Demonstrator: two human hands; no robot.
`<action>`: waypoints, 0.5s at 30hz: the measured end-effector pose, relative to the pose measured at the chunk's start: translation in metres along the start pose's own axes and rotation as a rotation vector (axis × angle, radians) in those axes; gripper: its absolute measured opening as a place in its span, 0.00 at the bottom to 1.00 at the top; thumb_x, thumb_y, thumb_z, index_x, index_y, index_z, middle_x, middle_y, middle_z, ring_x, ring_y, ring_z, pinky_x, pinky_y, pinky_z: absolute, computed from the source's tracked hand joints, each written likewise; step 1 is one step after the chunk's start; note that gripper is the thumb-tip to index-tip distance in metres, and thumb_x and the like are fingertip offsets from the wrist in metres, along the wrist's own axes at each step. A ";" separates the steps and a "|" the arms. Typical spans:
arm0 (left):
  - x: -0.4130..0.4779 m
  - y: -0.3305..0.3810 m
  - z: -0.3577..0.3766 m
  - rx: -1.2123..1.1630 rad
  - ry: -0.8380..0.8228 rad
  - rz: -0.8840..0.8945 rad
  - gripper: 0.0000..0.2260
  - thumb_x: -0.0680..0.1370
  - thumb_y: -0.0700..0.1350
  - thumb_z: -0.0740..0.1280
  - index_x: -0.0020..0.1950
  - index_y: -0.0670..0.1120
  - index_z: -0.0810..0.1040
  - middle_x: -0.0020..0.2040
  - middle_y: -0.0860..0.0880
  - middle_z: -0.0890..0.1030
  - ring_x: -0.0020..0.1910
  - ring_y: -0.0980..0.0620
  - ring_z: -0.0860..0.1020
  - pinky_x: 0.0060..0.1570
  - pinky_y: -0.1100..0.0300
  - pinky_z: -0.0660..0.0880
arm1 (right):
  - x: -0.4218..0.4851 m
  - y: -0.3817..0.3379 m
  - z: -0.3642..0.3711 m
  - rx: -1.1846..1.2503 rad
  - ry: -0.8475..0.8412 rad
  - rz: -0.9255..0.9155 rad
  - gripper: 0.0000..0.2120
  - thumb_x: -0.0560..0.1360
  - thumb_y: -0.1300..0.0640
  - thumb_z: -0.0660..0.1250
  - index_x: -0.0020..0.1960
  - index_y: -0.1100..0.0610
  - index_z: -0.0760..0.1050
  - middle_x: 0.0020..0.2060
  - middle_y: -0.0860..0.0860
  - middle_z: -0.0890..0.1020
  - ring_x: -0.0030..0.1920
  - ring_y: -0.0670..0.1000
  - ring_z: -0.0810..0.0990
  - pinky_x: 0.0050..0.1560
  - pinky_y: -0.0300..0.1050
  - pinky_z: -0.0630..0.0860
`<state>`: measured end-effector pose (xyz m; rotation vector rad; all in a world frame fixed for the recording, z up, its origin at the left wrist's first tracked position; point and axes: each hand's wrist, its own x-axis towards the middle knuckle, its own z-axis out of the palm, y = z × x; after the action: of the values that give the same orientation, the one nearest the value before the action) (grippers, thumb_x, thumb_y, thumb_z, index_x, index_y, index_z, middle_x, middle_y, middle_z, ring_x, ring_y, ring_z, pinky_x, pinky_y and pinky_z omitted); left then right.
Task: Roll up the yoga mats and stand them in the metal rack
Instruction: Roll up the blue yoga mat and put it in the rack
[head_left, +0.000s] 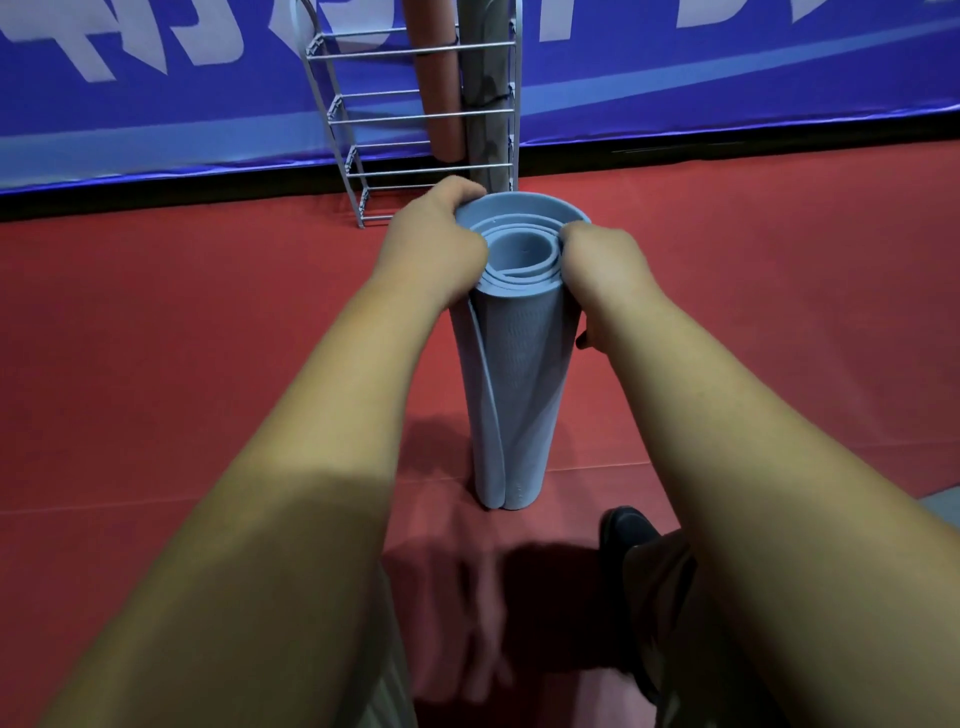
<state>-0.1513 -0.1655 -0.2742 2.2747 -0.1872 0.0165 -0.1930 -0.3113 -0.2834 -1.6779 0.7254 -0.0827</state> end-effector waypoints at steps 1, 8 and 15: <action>0.001 -0.002 0.002 0.057 0.008 0.011 0.27 0.73 0.36 0.60 0.68 0.55 0.80 0.59 0.50 0.84 0.55 0.45 0.82 0.52 0.53 0.81 | 0.001 0.002 0.000 0.001 -0.026 -0.002 0.18 0.79 0.54 0.59 0.62 0.58 0.81 0.49 0.56 0.84 0.47 0.60 0.81 0.59 0.63 0.82; 0.007 -0.015 0.012 0.190 0.045 0.038 0.11 0.84 0.43 0.62 0.66 0.52 0.75 0.61 0.45 0.81 0.54 0.44 0.77 0.50 0.56 0.68 | 0.001 0.007 -0.002 0.075 -0.079 0.028 0.20 0.76 0.46 0.61 0.61 0.54 0.82 0.52 0.53 0.87 0.48 0.57 0.84 0.57 0.59 0.83; -0.006 -0.012 0.028 0.306 0.096 -0.028 0.08 0.87 0.50 0.54 0.62 0.49 0.68 0.61 0.40 0.81 0.59 0.35 0.79 0.49 0.47 0.68 | 0.009 0.017 -0.004 0.108 -0.147 0.051 0.19 0.77 0.41 0.63 0.54 0.53 0.85 0.46 0.52 0.89 0.40 0.54 0.84 0.45 0.50 0.80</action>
<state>-0.1568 -0.1778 -0.3018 2.5747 -0.1073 0.1480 -0.1941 -0.3204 -0.3010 -1.5439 0.6413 0.0364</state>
